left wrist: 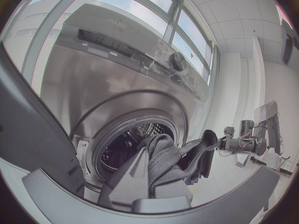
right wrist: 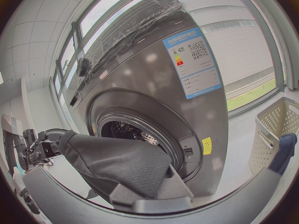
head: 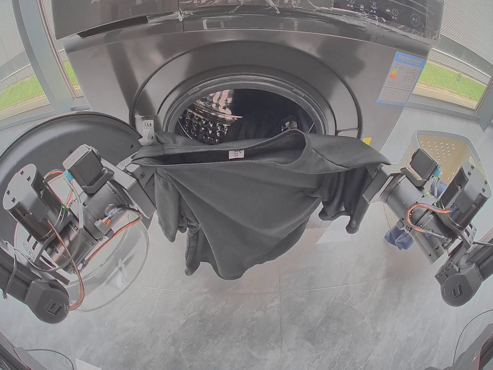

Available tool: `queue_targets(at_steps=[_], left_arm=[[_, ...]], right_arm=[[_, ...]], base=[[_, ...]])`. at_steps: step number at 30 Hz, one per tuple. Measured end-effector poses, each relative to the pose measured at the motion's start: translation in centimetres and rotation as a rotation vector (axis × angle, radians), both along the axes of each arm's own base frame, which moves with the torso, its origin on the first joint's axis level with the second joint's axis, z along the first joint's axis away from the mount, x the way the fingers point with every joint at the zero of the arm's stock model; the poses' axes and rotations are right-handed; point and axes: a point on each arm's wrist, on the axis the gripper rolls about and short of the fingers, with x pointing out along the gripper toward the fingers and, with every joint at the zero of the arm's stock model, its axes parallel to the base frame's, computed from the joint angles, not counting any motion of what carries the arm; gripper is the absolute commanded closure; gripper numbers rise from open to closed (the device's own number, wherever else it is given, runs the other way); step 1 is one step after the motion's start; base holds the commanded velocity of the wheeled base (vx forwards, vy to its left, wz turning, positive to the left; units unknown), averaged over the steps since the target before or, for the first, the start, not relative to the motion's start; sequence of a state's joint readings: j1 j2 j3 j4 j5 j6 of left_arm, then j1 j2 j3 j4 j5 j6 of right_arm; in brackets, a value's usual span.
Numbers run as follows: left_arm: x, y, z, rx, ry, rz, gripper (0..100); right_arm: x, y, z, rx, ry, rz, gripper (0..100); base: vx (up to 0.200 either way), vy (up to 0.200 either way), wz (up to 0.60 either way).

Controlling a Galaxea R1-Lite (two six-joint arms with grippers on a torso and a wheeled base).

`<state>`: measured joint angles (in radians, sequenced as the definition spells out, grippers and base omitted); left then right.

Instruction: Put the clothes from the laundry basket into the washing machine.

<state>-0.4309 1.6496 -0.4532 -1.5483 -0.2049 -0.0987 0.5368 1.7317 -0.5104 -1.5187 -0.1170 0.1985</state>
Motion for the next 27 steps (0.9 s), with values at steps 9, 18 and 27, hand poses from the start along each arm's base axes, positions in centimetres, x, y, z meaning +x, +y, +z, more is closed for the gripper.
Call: queue_targets(at_steps=[9,18,27], left_arm=[[-0.7,0.4,1.0,-0.016,-0.037,0.008,100],[-0.6,0.4,2.2,-0.050,-0.075,0.042,100],[-0.5,0.4,3.3,-0.074,-0.117,0.046,100]], right_arm=[[-0.1,0.3,0.7,0.022,-0.037,0.010,100],[-0.4,0.3,1.5,0.032,-0.065,0.016,100],[-0.6,0.2,2.3,0.047,-0.094,0.013,100]], base=[[0.000,0.000,0.00],[0.000,0.000,0.00],[0.000,0.000,0.00]])
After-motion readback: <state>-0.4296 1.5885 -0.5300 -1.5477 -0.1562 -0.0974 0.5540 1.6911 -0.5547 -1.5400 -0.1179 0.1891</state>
